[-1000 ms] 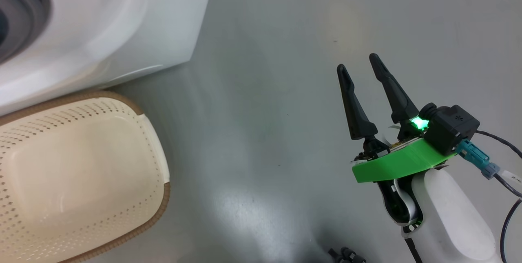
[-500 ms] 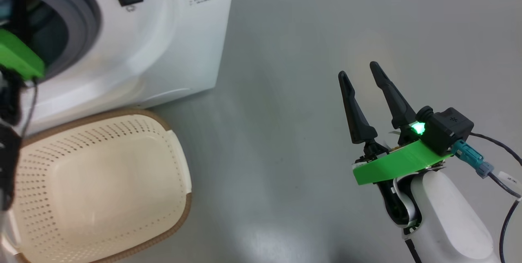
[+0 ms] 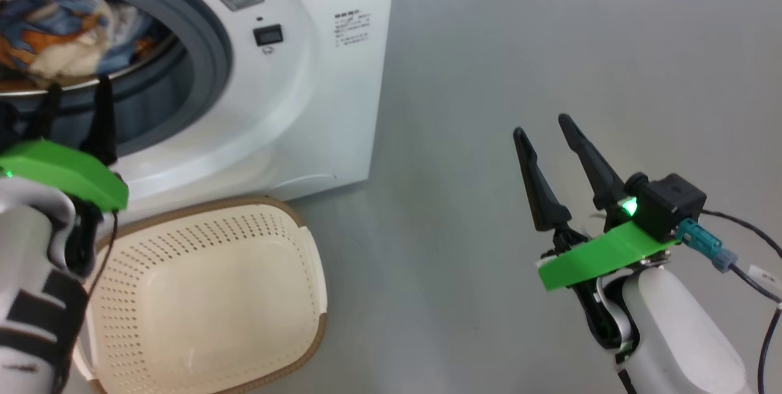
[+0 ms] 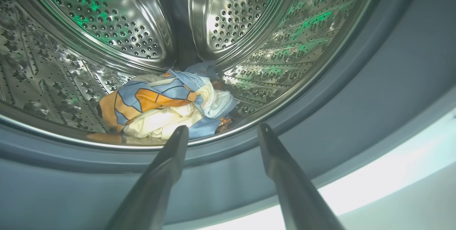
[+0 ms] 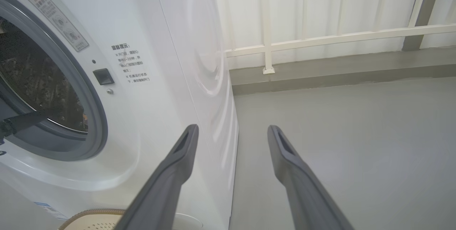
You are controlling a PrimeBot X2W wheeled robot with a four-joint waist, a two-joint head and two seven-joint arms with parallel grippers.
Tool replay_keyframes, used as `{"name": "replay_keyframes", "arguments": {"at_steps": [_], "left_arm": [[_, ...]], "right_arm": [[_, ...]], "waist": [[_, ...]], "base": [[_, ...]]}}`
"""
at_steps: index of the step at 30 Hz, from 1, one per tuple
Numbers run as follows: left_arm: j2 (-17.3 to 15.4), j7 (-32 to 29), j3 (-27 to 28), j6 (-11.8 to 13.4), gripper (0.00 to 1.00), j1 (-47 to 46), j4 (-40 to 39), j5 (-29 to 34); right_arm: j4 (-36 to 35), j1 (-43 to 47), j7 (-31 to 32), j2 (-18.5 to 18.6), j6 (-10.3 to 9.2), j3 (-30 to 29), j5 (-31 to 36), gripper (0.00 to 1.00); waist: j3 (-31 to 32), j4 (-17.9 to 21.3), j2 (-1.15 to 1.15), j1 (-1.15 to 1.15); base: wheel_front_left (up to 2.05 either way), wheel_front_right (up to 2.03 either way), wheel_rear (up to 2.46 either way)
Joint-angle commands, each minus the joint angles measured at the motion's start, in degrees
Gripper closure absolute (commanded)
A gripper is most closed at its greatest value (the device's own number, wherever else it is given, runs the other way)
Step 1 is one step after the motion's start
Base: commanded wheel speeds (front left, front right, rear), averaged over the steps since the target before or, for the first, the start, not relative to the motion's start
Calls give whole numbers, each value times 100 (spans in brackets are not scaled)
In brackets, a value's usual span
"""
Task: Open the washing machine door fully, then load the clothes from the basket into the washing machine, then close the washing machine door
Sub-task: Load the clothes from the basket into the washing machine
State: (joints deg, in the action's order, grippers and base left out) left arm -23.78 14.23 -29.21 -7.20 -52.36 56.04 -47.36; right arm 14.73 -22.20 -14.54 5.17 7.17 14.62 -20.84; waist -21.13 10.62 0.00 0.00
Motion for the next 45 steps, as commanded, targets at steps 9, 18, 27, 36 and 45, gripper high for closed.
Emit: {"name": "replay_keyframes", "arguments": {"at_steps": [9, 18, 27, 36, 45], "left_arm": [[-56, 75, 918, 60, 0, 1182, -1161, 437], [179, 76, 1564, 212, 0, 2308, -2125, 1170], [539, 76, 2169, 349, 0, 3273, -2883, 1606], [887, 76, 2595, 421, 0, 3894, -3408, 2055], [1175, 76, 2833, 277, 0, 4142, -3490, 2178]], "right_arm": [[-13, 340, -46, 159, 32, 152, -137, 0], [46, 482, -46, 286, 32, 167, -249, 0], [49, 624, -46, 389, 32, 138, -337, 0], [64, 717, -46, 487, 32, 126, -385, 0], [87, 749, -46, 554, 32, 164, -439, 0]], "waist": [[794, -427, 0, 0], [1219, -576, 0, 0], [1523, -626, 0, 0], [1691, -698, 0, 0], [1787, -712, 0, 0]], "base": [[0, 0, 0], [0, 0, 0], [0, 0, 0], [0, 0, 0], [0, 0, 0]]}}
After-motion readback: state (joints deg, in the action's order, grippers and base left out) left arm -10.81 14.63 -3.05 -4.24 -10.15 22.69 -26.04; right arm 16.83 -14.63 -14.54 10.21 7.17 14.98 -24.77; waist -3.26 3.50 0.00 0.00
